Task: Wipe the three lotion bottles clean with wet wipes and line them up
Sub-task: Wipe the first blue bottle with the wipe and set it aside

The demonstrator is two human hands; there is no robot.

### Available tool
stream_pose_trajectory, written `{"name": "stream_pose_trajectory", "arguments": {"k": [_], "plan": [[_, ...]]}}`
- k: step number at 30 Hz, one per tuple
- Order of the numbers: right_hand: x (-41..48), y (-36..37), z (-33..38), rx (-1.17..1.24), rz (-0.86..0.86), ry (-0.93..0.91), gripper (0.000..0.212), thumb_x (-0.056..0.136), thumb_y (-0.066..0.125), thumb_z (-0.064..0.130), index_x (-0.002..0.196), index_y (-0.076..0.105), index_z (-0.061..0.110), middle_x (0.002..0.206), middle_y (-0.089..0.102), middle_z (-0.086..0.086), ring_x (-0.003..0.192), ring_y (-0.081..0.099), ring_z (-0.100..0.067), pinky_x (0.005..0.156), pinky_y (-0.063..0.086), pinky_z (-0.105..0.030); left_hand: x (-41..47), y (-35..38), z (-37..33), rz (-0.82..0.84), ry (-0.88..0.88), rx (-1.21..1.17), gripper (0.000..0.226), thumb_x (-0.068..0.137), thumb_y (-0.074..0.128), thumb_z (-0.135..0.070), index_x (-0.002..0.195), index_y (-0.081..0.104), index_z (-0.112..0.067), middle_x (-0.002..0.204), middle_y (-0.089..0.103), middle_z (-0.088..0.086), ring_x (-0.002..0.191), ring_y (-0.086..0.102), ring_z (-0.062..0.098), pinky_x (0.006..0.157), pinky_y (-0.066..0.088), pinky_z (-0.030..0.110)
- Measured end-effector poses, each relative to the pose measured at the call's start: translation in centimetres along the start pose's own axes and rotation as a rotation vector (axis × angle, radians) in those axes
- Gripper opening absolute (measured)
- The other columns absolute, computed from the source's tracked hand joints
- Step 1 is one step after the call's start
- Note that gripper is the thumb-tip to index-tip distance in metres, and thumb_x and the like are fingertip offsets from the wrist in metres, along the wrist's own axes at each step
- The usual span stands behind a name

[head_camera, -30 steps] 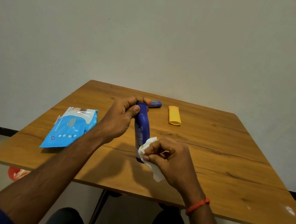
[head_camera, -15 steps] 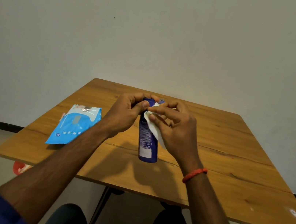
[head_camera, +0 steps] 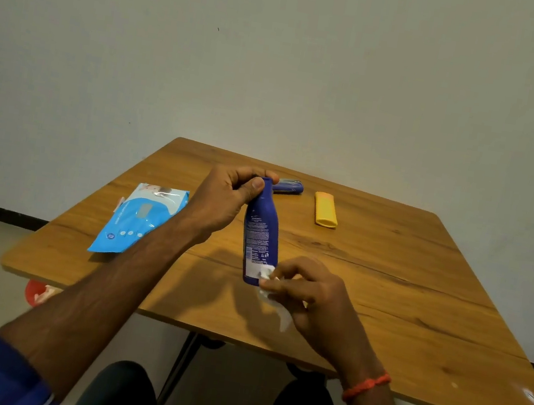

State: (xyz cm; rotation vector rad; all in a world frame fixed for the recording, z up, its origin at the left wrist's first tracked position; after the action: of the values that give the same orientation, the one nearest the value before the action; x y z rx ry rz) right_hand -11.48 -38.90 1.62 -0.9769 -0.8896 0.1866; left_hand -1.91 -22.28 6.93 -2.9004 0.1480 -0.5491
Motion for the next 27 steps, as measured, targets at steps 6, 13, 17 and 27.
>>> {"name": "stream_pose_trajectory", "arguments": {"k": [6, 13, 17, 27], "plan": [[-0.1, -4.3, -3.0, 0.787, -0.455, 0.445, 0.018, 0.081, 0.072, 0.009, 0.097, 0.076, 0.015, 0.114, 0.068, -0.004, 0.111, 0.065, -0.018, 0.083, 0.06, -0.033, -0.1, -0.3, 0.2, 0.039, -0.003, 0.009, 0.021, 0.098, 0.056, -0.02, 0.115, 0.068, -0.018, 0.107, 0.071, -0.001, 0.09, 0.065, 0.003, 0.075, 0.054, 0.019], [2.9, -5.6, -2.3, 0.787, -0.551, 0.438, 0.032, 0.073, 0.08, 0.013, 0.103, 0.072, 0.01, 0.116, 0.069, -0.01, 0.11, 0.067, -0.019, 0.083, 0.061, -0.034, -0.6, 0.1, -0.7, 0.016, 0.019, -0.05, 0.022, 0.093, 0.061, -0.02, 0.109, 0.071, -0.007, 0.092, 0.072, -0.003, 0.074, 0.065, -0.006, 0.063, 0.047, 0.009], [4.3, -4.8, -1.8, 0.45, -0.555, 0.441, 0.027, 0.073, 0.083, 0.029, 0.086, 0.068, 0.011, 0.094, 0.071, -0.001, 0.09, 0.07, -0.013, 0.07, 0.062, -0.032, -1.0, 0.7, -1.0, 0.022, 0.011, -0.07, 0.026, 0.09, 0.062, -0.028, 0.102, 0.073, -0.008, 0.088, 0.074, -0.003, 0.072, 0.065, -0.004, 0.063, 0.047, 0.011], [4.4, -3.2, 0.8, -0.035, -0.335, 0.098, 0.031, 0.089, 0.06, 0.036, 0.106, 0.073, 0.013, 0.097, 0.067, -0.008, 0.09, 0.06, -0.014, 0.073, 0.04, -0.01, -0.9, 0.6, -0.3, -0.048, -0.026, -0.09, 0.031, 0.084, 0.064, -0.044, 0.08, 0.073, -0.015, 0.069, 0.072, -0.005, 0.067, 0.067, 0.012, 0.066, 0.053, 0.023]]}}
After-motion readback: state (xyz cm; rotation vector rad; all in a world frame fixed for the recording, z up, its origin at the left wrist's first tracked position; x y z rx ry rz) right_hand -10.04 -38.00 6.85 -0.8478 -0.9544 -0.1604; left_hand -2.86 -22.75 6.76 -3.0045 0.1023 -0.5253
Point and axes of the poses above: each hand's wrist, its own x-axis towards the middle knuckle, its own y-axis out of the palm, z = x × y, the point moved 6 cm from there along x, towards the middle knuckle
